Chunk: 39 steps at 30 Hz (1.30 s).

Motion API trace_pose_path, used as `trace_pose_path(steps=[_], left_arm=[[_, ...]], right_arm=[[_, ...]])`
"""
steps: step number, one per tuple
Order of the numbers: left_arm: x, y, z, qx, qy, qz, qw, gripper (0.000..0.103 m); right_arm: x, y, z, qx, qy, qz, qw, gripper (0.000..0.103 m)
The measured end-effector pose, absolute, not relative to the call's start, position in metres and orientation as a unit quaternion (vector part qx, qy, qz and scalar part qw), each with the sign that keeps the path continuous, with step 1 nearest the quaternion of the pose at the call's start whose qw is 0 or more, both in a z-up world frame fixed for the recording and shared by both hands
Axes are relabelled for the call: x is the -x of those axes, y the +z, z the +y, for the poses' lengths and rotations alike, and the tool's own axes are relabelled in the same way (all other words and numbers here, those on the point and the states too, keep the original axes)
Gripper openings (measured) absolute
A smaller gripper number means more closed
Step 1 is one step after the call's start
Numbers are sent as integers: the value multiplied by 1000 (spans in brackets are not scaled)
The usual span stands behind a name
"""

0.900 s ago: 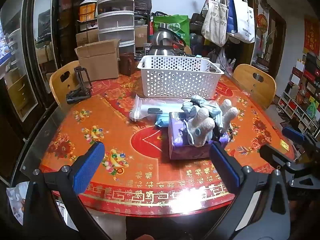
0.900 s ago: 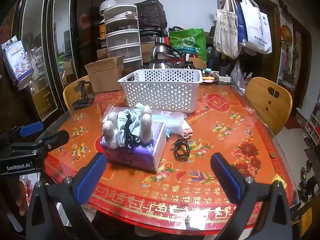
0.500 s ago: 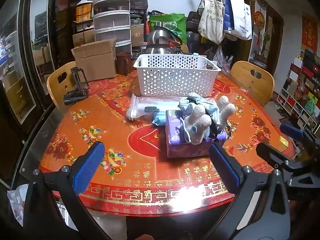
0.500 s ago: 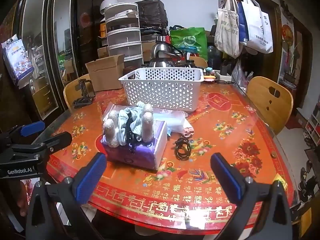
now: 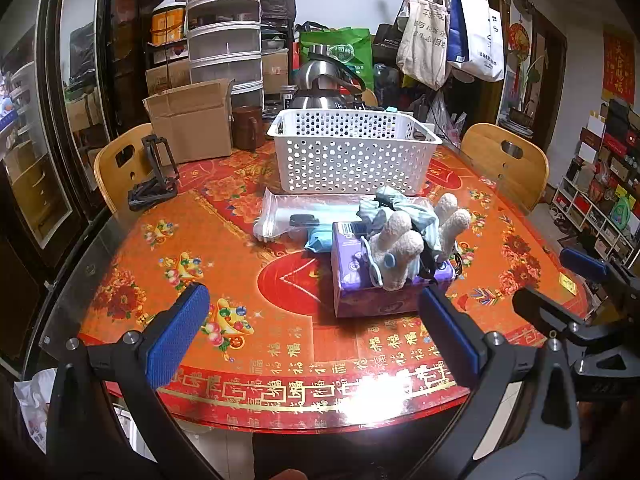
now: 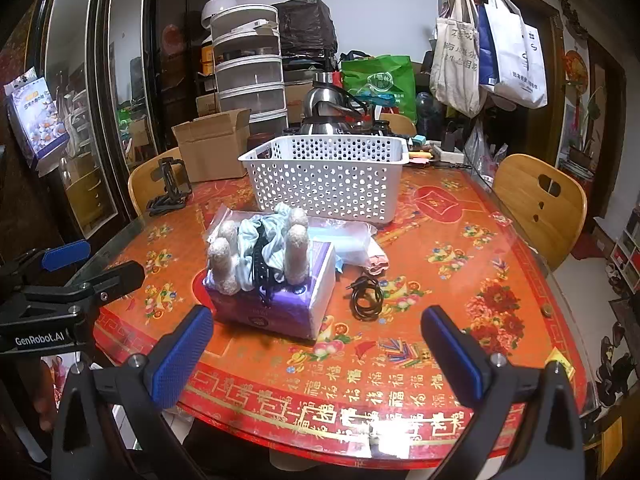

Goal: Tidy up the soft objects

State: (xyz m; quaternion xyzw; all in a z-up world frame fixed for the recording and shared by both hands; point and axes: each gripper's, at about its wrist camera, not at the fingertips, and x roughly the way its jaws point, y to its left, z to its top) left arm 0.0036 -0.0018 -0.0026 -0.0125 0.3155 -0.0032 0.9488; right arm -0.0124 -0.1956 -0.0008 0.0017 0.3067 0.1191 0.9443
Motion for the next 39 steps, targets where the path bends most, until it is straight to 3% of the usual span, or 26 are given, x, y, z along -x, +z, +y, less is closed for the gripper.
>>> trace_pose_path(steps=[39], left_arm=[[-1,-3,-7,10,-6,315,949,103]], right_arm=[[12,-4,-196,-6,121,308,944,103]])
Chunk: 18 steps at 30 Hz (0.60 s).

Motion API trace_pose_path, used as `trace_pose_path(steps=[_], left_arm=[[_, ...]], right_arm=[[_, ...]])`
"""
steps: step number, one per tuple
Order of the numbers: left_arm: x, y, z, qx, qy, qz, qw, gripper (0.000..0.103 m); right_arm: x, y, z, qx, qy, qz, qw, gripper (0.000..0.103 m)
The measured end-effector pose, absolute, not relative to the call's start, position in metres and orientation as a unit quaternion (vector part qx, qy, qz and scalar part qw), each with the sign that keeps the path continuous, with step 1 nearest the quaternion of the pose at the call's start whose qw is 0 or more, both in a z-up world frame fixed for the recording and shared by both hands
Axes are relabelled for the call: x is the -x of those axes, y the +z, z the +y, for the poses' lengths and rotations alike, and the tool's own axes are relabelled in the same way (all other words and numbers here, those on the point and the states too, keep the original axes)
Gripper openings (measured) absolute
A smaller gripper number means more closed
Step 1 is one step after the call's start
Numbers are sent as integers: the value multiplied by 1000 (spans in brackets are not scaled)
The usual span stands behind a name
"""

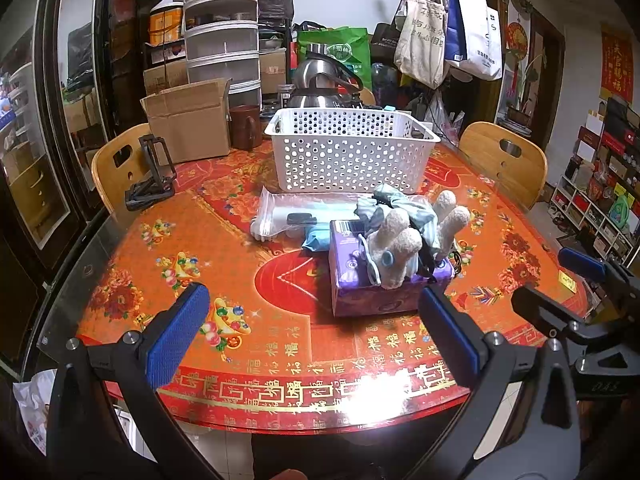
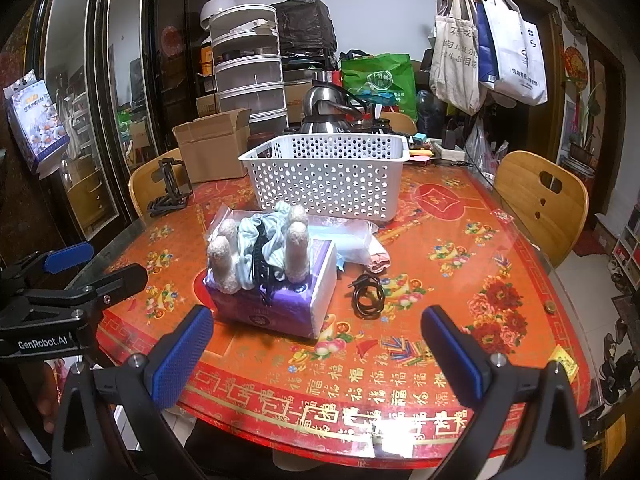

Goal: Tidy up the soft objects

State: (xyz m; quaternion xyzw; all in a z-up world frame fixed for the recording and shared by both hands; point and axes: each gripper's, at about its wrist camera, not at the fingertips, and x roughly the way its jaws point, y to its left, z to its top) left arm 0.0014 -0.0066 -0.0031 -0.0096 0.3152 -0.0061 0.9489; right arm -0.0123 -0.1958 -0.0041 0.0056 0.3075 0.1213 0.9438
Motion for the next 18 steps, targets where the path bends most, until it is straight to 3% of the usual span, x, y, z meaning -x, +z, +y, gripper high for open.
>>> trace_pose_path(steps=[18], left_arm=[[-3,-5,-6,11,-7,317,948,103]], right_arm=[[12,-4,-196,-6,121,308,944,103]])
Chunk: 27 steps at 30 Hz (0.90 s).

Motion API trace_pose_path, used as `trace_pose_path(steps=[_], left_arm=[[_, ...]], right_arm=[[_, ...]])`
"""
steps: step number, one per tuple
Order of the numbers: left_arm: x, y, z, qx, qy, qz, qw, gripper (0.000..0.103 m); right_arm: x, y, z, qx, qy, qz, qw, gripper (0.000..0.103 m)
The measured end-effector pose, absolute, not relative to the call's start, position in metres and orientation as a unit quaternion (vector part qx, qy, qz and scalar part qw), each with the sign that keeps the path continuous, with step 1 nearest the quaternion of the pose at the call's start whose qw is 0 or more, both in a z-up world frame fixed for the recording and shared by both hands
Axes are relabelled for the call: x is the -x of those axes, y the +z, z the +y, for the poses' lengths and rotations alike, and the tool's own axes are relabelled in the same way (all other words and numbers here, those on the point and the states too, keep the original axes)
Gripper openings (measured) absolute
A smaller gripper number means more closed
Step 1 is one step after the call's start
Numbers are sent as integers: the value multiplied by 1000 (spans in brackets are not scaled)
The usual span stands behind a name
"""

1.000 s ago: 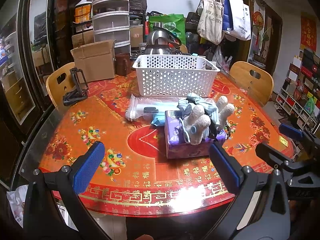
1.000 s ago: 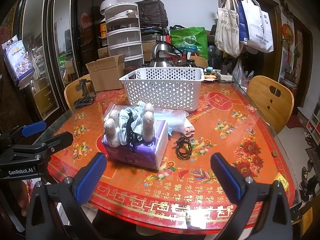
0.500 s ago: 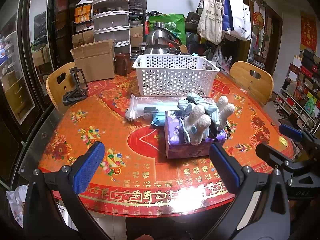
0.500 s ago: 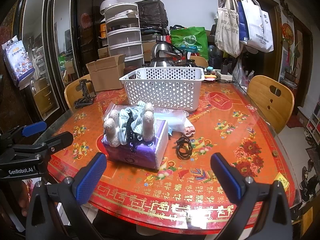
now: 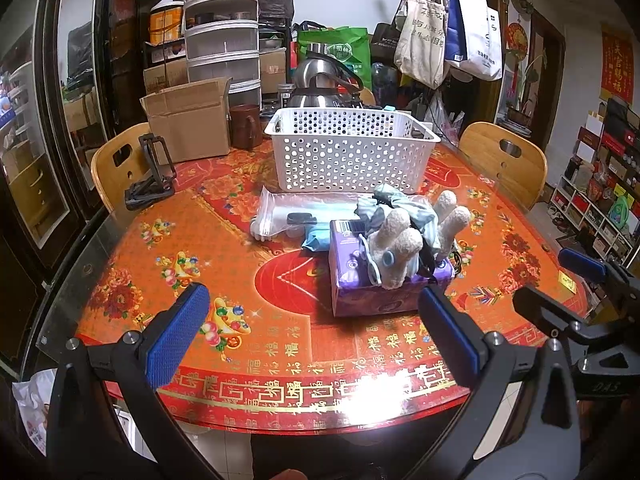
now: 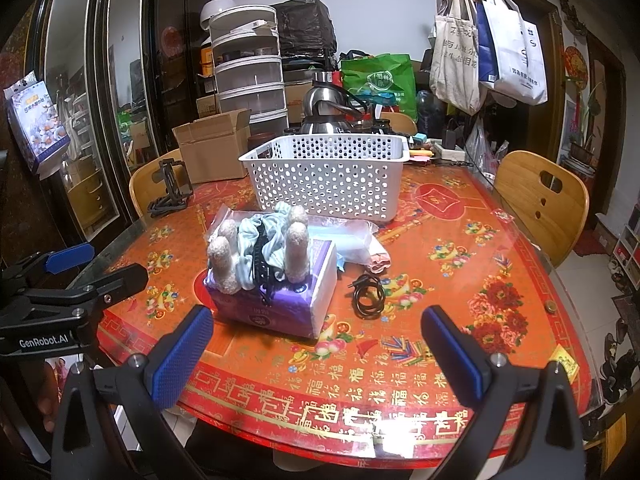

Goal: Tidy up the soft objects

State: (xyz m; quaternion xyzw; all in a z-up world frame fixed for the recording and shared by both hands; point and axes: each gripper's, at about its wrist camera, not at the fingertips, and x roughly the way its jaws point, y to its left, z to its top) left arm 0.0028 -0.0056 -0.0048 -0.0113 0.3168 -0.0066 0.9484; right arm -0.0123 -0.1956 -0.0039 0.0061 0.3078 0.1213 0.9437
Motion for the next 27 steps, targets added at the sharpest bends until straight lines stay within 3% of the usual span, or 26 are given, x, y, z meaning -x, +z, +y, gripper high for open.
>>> trace_pose_path(steps=[16,19,25,27], left_arm=[[-23,-12,12,51,-47,268,961,103],[-38,-22,11,30,-35,290,956,103],[-54,-40,3,46,-78,298,950,103],[-55,-42,-2,42,-96,291,951,103]], right_arm=[[5,-10,-202,-23,137,288,947,103],[-1,-15,-203,-26,148,283,947,103],[-18,-26,-202,-36,172,281,944,86],[-23,-28,-205,-44,177,281,942,76]])
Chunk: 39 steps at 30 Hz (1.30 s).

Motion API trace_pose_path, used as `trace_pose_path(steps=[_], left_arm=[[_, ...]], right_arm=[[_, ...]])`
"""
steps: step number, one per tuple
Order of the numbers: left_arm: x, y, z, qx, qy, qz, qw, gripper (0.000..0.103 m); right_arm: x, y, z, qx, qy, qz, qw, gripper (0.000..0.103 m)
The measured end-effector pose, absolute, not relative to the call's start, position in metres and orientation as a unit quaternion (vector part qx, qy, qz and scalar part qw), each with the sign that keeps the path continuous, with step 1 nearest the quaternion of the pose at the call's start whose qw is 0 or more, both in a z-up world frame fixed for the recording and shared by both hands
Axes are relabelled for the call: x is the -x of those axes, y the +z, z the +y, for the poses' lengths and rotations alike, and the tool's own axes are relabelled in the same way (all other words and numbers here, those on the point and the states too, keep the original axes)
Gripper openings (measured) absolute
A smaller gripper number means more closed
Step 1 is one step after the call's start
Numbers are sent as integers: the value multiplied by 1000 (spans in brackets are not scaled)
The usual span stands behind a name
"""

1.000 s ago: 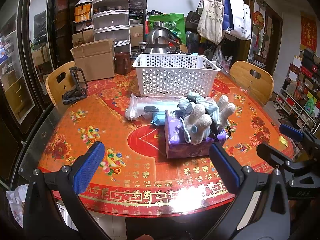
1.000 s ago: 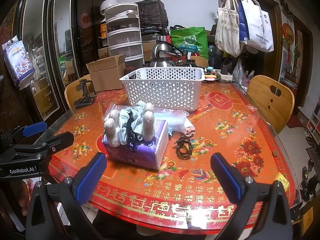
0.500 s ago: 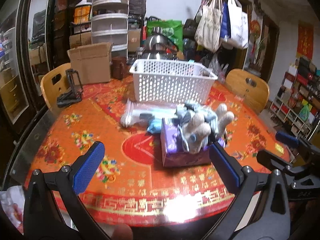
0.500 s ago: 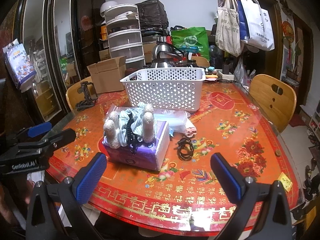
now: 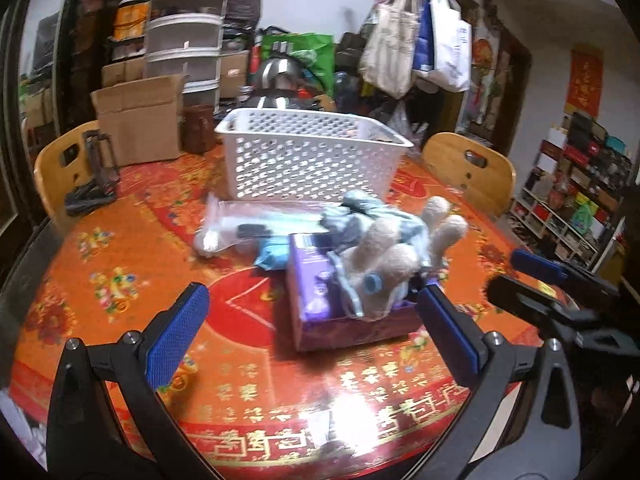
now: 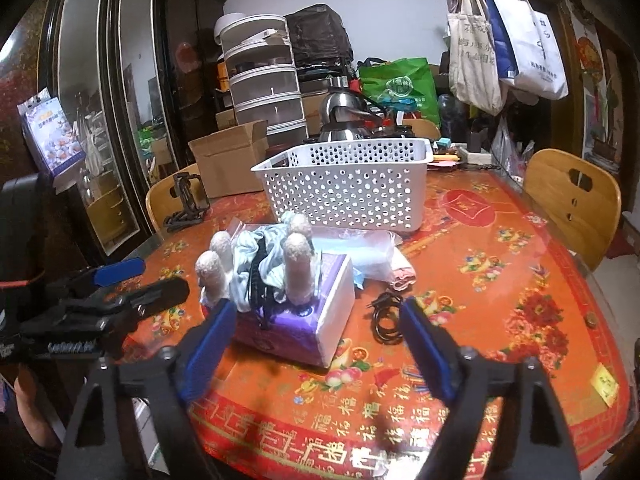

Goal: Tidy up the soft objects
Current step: 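Reach both tools to the white gloves on the tissue box and close, then lift the white gloves with both tools and carry them over the basket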

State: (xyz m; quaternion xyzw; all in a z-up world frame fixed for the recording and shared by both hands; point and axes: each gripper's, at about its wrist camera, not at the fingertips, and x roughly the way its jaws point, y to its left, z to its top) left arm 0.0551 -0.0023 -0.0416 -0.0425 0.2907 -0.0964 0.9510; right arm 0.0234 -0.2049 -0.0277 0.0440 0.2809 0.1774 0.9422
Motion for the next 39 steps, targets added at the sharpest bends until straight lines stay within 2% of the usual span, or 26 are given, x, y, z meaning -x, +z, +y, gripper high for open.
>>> trace_pose_path(steps=[4,8,9,16,18,22,25,29,32,34,39], left_arm=[[-55,-43,-17,21,-106,276,955,102],[-54,-44,-26,11,-107,269,957,89],[-56,-44,-27,11,-107,268,957,84],[-65,-50,-29,9,-102,275,956,67],[-66,-51,-31,4,-104,273,956,61],[-66,-51,-34,-7,-109,266,958,54],[-66,-51,-36,-7,-116,263,958,44],[-66,-50,-36,-4,-127,261,957,27],[-67,-50,-34,1,-134,259,957,19],[-68,-50,-34,-2,-137,258,956,18],[-67,-48,-33,-4,-139,255,957,16]], right_arm=[[-29,-28,-205,-45,185,280,941,71],[-36,-29,-203,-44,191,274,942,65],[-38,-28,-202,-43,192,274,941,65],[-48,-31,-197,-33,200,268,942,62],[-50,-31,-195,-32,204,265,942,56],[-56,-32,-190,-29,209,262,942,51],[-62,-35,-186,-26,211,266,940,47],[-66,-36,-184,-25,210,267,940,31],[-66,-37,-183,-25,212,267,940,21],[-67,-36,-182,-24,211,267,940,14],[-66,-35,-183,-30,214,263,940,11]])
